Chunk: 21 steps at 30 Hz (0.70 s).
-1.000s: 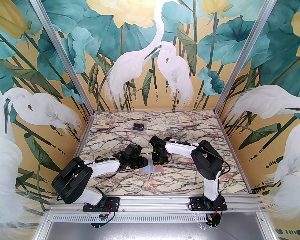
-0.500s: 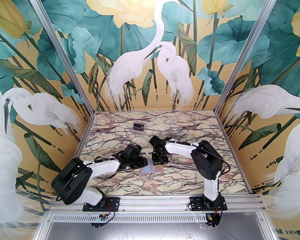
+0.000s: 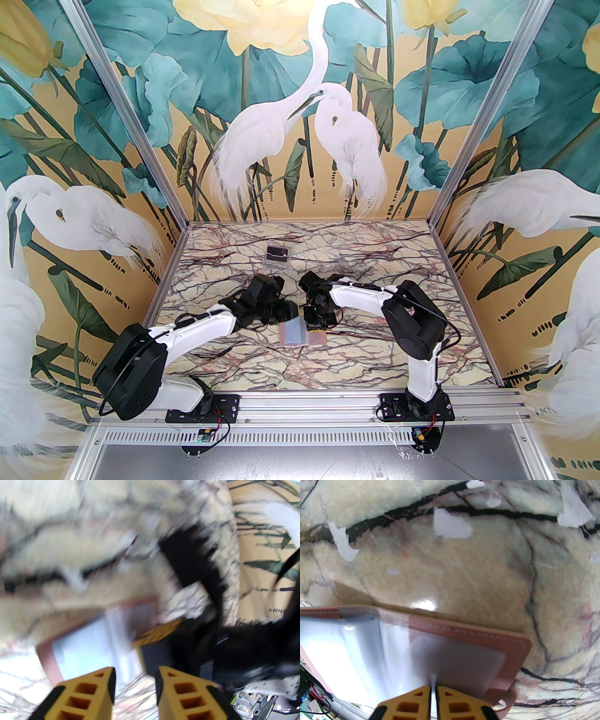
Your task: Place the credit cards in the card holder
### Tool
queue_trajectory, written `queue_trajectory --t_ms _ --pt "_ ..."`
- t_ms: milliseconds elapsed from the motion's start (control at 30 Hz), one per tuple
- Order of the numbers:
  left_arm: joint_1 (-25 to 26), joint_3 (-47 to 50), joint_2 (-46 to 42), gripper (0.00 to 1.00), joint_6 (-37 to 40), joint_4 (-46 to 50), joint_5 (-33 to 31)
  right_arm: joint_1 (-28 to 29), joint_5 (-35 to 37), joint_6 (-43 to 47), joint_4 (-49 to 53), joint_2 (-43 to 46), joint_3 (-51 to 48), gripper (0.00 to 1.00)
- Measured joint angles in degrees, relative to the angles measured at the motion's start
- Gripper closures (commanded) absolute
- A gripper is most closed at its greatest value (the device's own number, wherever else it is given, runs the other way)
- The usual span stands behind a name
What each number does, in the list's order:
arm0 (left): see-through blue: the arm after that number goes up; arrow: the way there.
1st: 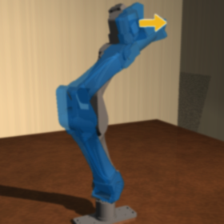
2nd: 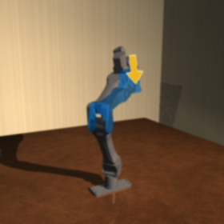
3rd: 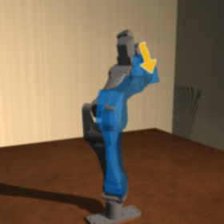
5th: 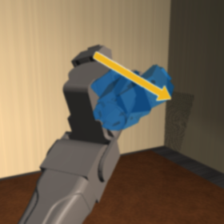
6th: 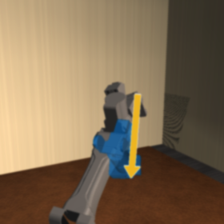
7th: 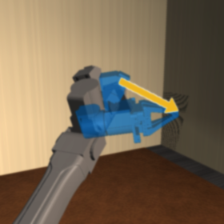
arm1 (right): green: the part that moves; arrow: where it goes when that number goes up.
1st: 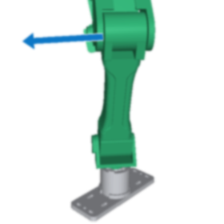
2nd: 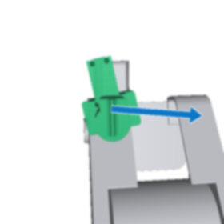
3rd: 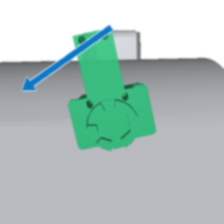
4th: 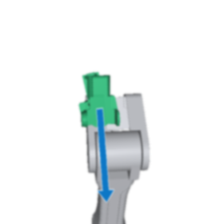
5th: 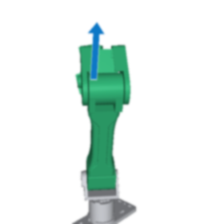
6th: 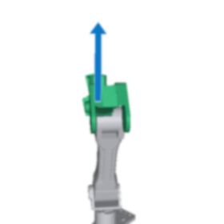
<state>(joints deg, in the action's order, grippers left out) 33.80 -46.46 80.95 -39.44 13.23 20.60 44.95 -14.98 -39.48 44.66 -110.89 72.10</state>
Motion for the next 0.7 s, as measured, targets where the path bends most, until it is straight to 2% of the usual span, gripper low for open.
queue_trajectory --t_ms 133,467,600,700 --pt "-3.67 -4.94 0.02 0.61 1.29 1.81 -0.09 0.09 0.28 0.00 -0.17 0.35 0.00 0.80" --pt "-14.29 -14.62 5.11 0.57 2.67 5.01 0.85 0.09 1.79 -0.63 0.33 6.19 0.70 0.61" --pt "-18.58 -19.19 9.51 0.56 2.51 6.03 0.59 0.09 2.14 -0.59 0.26 8.37 1.68 0.59" --pt "-19.85 -22.67 13.57 0.55 1.29 6.80 -0.22 0.09 2.82 -0.57 0.26 9.49 1.95 0.59"
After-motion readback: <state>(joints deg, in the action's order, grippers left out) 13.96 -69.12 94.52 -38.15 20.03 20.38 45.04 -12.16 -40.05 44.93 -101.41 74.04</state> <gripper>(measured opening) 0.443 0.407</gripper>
